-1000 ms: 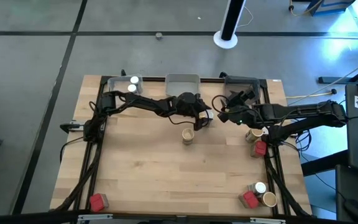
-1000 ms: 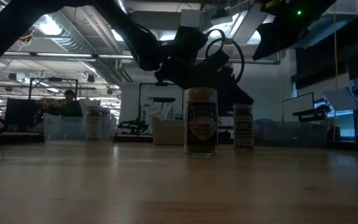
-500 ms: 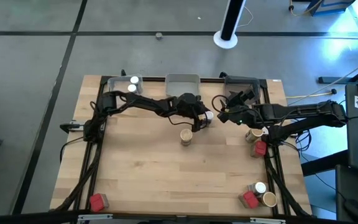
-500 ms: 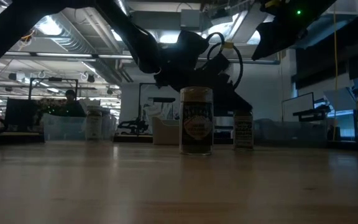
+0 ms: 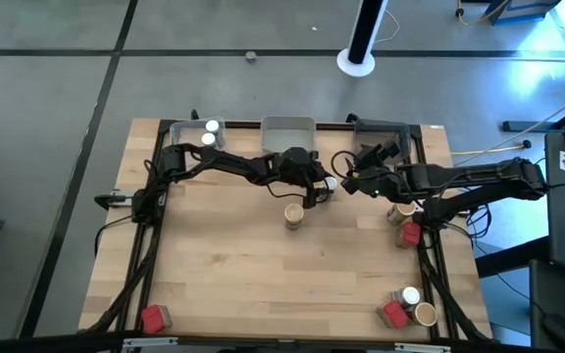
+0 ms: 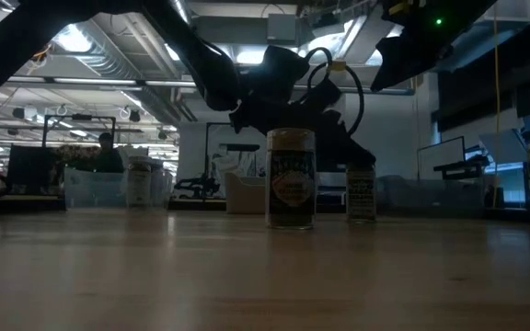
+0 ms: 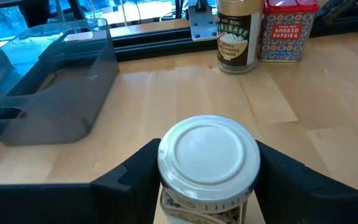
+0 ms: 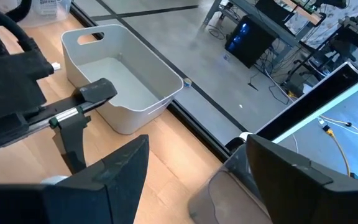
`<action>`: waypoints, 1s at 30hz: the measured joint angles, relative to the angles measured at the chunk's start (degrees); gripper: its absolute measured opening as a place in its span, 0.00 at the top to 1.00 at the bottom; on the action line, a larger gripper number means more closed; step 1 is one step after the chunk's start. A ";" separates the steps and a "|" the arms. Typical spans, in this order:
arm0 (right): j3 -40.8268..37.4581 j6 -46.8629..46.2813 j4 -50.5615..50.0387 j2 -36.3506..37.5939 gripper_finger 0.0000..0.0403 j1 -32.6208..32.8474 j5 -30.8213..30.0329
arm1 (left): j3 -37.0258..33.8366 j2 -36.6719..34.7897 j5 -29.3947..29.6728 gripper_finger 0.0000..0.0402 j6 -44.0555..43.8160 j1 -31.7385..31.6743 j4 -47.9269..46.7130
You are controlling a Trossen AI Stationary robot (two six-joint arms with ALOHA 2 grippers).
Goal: Sort spices by type
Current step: Put the white seasoning bottle into the transparent bin
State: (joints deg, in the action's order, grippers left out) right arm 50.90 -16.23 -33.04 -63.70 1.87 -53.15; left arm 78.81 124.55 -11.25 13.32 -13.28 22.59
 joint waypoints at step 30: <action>-0.01 0.46 -0.06 0.07 0.33 -0.02 -0.21 | -3.76 -26.42 14.88 0.52 -0.66 0.07 -23.91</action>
State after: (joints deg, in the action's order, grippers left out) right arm 50.89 -15.77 -33.09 -63.64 1.85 -53.36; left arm 75.04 98.13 3.63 12.66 -13.21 -1.32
